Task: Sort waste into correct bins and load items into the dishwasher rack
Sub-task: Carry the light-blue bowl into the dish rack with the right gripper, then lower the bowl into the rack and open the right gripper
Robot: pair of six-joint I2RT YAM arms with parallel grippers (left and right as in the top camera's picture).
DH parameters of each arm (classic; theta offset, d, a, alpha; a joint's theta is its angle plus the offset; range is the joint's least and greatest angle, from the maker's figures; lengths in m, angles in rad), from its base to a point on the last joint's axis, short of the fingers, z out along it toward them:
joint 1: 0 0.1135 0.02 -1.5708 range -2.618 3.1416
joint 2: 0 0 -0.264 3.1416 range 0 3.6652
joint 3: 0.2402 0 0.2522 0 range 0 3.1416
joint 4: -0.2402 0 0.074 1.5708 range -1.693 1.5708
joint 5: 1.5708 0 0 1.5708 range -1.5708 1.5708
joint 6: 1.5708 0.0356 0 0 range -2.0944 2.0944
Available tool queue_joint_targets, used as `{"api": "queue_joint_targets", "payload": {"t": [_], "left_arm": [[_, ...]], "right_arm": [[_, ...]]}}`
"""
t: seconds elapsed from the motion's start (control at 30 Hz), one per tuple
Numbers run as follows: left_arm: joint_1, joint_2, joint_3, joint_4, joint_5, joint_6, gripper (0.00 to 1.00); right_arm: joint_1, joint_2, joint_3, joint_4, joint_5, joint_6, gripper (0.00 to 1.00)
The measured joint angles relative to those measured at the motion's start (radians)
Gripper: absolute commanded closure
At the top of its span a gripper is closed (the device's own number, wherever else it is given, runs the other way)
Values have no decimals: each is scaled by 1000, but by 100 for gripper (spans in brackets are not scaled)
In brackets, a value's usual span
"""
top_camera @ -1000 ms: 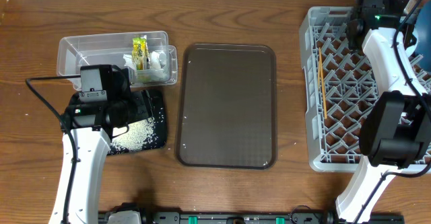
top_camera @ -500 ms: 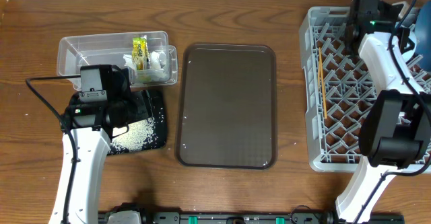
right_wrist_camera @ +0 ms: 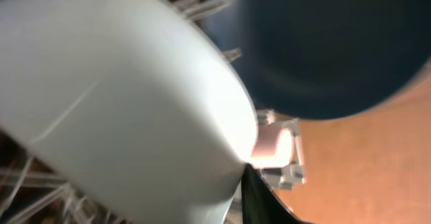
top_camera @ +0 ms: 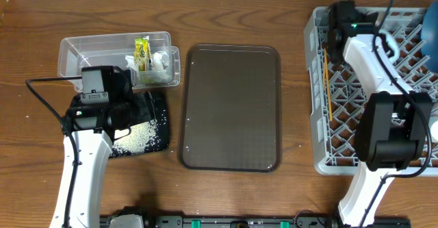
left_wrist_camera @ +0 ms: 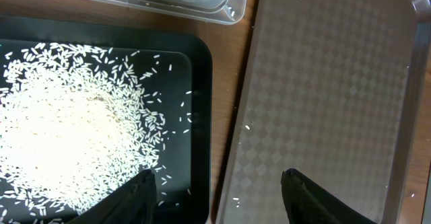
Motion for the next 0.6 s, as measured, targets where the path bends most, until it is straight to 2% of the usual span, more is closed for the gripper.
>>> {"api": "queue_joint_targets", "payload": {"t": [0.03, 0.33, 0.6], "left_arm": [[0, 0, 0, 0, 0, 0, 33], [0, 0, 0, 0, 0, 0, 30], [0, 0, 0, -44, -32, 3, 20]], "right_arm": [[1, 0, -6, -19, -37, 8, 76], [0, -28, -14, -142, -332, 74, 75], [-21, -217, -15, -180, -783, 92, 56]]}}
